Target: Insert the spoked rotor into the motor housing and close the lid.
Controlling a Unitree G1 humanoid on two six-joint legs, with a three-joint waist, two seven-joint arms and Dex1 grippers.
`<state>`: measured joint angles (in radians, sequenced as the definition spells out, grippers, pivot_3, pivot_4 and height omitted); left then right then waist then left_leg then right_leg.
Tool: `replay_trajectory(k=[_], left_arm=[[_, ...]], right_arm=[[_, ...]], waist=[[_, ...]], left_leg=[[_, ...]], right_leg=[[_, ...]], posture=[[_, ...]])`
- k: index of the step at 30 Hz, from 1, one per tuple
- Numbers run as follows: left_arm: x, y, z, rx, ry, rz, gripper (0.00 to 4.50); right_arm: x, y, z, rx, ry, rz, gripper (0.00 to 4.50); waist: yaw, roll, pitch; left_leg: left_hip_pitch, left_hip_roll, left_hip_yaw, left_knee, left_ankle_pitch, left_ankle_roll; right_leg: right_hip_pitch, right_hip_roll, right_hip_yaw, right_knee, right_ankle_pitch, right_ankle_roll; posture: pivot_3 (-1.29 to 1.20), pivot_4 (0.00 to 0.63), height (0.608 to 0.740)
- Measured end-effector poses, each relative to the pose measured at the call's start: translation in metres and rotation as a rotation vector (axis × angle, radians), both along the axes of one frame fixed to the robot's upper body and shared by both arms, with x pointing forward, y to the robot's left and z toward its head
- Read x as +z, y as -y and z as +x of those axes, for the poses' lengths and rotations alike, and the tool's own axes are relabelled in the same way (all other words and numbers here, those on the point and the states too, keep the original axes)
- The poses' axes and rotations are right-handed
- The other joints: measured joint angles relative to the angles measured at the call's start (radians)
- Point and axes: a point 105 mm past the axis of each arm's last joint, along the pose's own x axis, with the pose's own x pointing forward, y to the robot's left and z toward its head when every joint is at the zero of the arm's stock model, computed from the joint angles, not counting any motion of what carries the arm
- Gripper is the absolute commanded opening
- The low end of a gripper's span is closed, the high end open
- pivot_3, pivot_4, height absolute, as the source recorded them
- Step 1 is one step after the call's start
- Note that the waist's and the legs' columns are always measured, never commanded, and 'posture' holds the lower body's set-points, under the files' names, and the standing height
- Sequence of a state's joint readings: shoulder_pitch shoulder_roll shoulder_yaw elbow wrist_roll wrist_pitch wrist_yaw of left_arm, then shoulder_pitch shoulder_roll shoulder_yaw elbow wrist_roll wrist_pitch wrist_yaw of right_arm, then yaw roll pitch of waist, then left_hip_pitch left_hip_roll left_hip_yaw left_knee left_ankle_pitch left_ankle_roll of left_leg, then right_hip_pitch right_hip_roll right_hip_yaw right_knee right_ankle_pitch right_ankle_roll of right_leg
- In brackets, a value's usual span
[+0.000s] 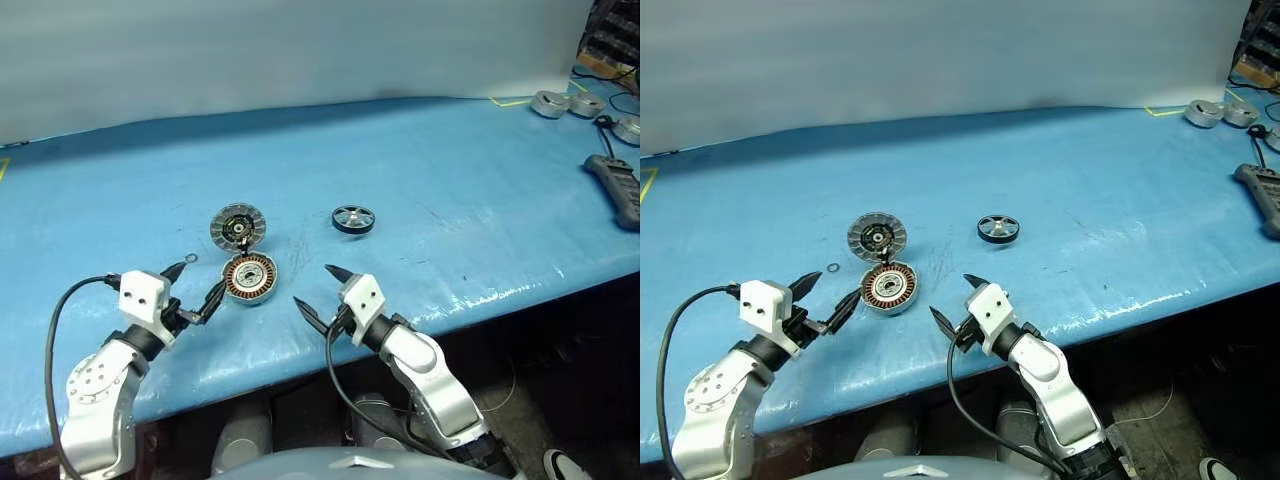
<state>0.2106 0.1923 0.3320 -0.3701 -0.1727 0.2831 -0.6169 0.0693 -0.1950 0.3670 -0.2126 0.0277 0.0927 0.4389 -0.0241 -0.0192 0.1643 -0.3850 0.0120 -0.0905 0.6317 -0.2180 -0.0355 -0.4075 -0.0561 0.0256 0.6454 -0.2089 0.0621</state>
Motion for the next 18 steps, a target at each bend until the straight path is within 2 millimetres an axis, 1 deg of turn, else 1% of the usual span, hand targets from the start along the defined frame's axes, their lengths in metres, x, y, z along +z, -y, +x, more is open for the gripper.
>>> replay_trajectory(k=[3,7,14,18], left_arm=[[-0.005,-0.009,0.012,0.069,0.016,-0.005,4.45],[-0.011,-0.015,0.024,0.112,0.027,0.004,4.45],[-0.027,-0.023,0.044,0.155,-0.028,0.033,4.45],[-0.04,-0.027,0.053,0.178,-0.085,0.044,4.45]], right_arm=[[0.0,0.0,-0.001,0.004,0.007,-0.008,4.5],[-0.001,0.001,-0.002,0.001,0.014,-0.01,4.5],[-0.003,0.003,-0.002,-0.013,0.011,-0.016,4.5],[-0.003,0.003,-0.001,-0.026,0.014,-0.015,4.5]], waist=[[0.0,0.0,0.0],[-0.001,0.0,0.0],[-0.001,0.0,0.0],[-0.002,0.0,0.0]], left_leg=[[0.0,0.0,0.0,-0.001,0.0,0.0],[0.0,0.0,0.001,-0.001,0.0,0.0],[0.0,0.0,0.001,-0.001,0.0,0.0],[0.0,0.0,0.001,-0.002,0.0,0.0]], right_leg=[[0.0,0.0,0.0,-0.001,0.0,0.0],[0.0,0.0,0.0,-0.001,0.0,0.0],[0.0,0.0,0.0,-0.001,0.0,0.0],[0.0,0.0,0.0,-0.001,0.0,0.0]], posture=[[0.0,0.15,0.74],[0.0,0.15,0.74],[0.0,0.15,0.74],[0.0,0.15,0.74]])
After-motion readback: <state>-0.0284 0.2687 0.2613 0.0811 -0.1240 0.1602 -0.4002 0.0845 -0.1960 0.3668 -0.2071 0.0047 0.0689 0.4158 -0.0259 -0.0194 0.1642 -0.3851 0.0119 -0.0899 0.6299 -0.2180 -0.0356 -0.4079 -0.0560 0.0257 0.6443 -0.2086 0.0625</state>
